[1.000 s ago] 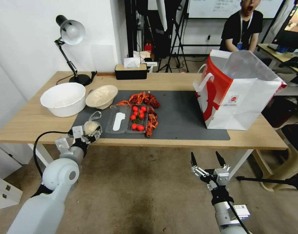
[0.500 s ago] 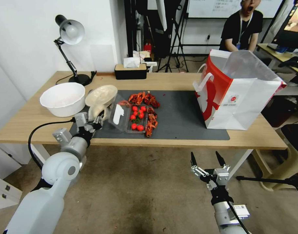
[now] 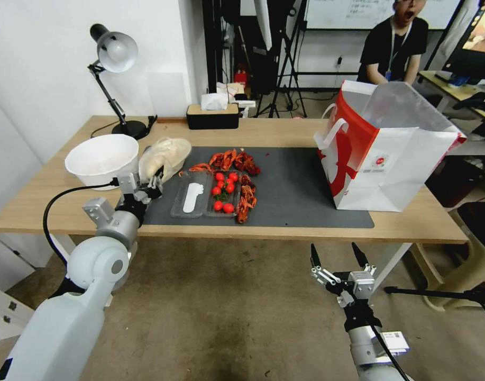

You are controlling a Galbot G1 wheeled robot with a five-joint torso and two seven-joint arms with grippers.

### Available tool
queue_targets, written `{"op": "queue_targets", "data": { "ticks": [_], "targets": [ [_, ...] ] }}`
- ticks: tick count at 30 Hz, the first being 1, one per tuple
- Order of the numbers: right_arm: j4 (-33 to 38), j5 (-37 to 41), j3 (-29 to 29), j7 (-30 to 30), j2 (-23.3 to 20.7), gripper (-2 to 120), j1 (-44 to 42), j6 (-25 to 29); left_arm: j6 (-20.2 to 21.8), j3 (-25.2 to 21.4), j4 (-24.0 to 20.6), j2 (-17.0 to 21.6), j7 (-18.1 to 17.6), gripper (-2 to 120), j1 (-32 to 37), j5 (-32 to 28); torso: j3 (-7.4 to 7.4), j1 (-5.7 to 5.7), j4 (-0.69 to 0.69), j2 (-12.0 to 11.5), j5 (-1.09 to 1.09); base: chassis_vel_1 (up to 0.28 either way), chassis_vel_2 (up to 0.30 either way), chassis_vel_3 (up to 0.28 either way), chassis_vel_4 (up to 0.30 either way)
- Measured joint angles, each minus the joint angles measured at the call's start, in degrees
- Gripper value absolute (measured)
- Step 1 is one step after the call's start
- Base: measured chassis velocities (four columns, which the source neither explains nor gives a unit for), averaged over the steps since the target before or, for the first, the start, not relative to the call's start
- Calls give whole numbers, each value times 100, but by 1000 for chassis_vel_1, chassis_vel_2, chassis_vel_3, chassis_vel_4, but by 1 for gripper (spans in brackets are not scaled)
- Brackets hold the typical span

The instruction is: Pick up the trash from the table and place it into the takeout bag.

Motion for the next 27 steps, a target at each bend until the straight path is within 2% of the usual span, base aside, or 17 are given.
{"op": "queue_targets", "data": {
  "ticks": [2, 5, 7, 9, 16, 21, 27],
  "targets": [
    [1, -7, -65, 3, -31, 100, 65, -57, -94, 82, -4, 32, 155, 10, -154, -165, 0, 0, 0, 0, 0, 0, 0, 0, 0],
    [-11, -9, -124, 3, -76, 100, 131, -109, -112, 193, -11, 74, 207, 10, -364, -362, 0, 0, 5, 0, 1, 0, 0, 0, 0],
    [-11, -9, -132, 3, -86, 100, 141, -119, -116, 270, -1, 82, 231, 10, -495, -426, 0, 0, 3, 0, 1, 0, 0, 0, 0],
    [0, -9, -132, 4, -102, 100, 143, -141, -140, 523, 83, 89, 343, 10, -918, -602, 0, 0, -1, 0, 1, 0, 0, 0, 0],
    [14, -24, -151, -13, -80, 100, 159, -160, -195, 986, 271, 88, 541, 10, -1575, -809, 0, 1, 2, 0, 2, 0, 0, 0, 0],
    [27, -122, -171, -22, 29, 100, 117, -161, -247, 1589, 645, -85, 705, 10, -2331, -925, 1, 1, 1, 0, 0, 0, 0, 0, 0],
    [30, -166, -160, -27, 91, 100, 67, -156, -272, 2022, 970, -337, 750, 10, -2872, -961, 0, 1, 1, 0, 2, 0, 0, 0, 0]
  ]
}}
